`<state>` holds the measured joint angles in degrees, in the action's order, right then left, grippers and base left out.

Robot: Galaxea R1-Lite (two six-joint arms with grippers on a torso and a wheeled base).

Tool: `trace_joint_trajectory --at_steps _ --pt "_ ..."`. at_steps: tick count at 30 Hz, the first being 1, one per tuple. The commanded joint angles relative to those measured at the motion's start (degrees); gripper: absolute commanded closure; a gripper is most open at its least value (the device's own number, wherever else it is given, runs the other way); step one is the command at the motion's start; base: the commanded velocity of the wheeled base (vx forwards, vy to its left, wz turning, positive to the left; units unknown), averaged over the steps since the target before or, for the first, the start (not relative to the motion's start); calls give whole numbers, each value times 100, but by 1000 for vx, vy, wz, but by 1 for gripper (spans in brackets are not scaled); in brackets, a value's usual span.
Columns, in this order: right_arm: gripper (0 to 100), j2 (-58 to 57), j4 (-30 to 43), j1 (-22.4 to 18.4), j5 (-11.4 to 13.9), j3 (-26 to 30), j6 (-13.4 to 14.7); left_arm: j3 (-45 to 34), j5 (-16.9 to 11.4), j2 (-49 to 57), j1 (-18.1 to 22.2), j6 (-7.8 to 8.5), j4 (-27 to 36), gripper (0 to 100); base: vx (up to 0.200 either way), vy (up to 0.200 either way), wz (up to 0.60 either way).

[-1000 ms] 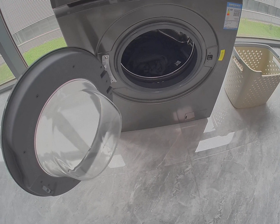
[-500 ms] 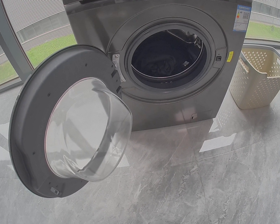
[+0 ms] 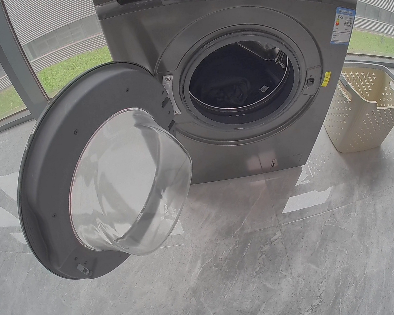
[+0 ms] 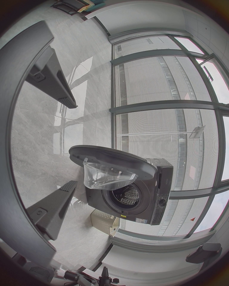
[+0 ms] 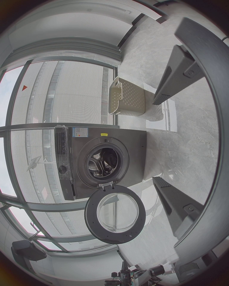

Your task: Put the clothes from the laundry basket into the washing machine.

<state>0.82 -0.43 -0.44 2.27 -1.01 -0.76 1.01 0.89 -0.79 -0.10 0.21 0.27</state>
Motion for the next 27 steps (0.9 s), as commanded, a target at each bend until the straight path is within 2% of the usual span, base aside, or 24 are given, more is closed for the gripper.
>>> trace_joint_trajectory --at_steps 1,4,7,8,11,14,15,18,21,23,27 --pt "0 -82 -1 0 2 101 -4 -92 -1 79 19 -3 0 0 0 0 0" --pt "0 -82 -1 0 -7 101 14 31 16 79 19 120 -97 0 0 0 0" --pt "0 -82 -1 0 -7 101 -4 1208 -71 -404 -8 -73 -343 0 0 0 0" --pt "0 -82 -1 0 -7 101 -4 1261 -71 -466 -17 -82 -334 0 0 0 0" --pt "0 -82 -1 0 -7 101 -4 1762 -309 -2180 -491 -161 -440 0 0 0 0" --pt "0 -82 -1 0 -7 101 14 1938 -335 -3138 -729 -240 -1143 0 0 0 0" --pt "0 -82 -1 0 -7 101 23 2052 -405 -3577 -764 -276 -1521 0 0 0 0" --pt "0 -82 8 0 -7 101 32 2369 -616 -4509 -781 -284 -1996 0 0 0 0" --pt "0 -82 -1 0 -7 101 14 2597 -906 -5098 -729 -293 -2163 0 0 0 0" --pt "0 -82 -1 0 -7 101 23 2826 -1240 -5616 -711 -302 -2259 0 0 0 0" --pt "0 -82 8 0 -7 101 23 3098 -1478 -6082 -755 -293 -2294 0 0 0 0"
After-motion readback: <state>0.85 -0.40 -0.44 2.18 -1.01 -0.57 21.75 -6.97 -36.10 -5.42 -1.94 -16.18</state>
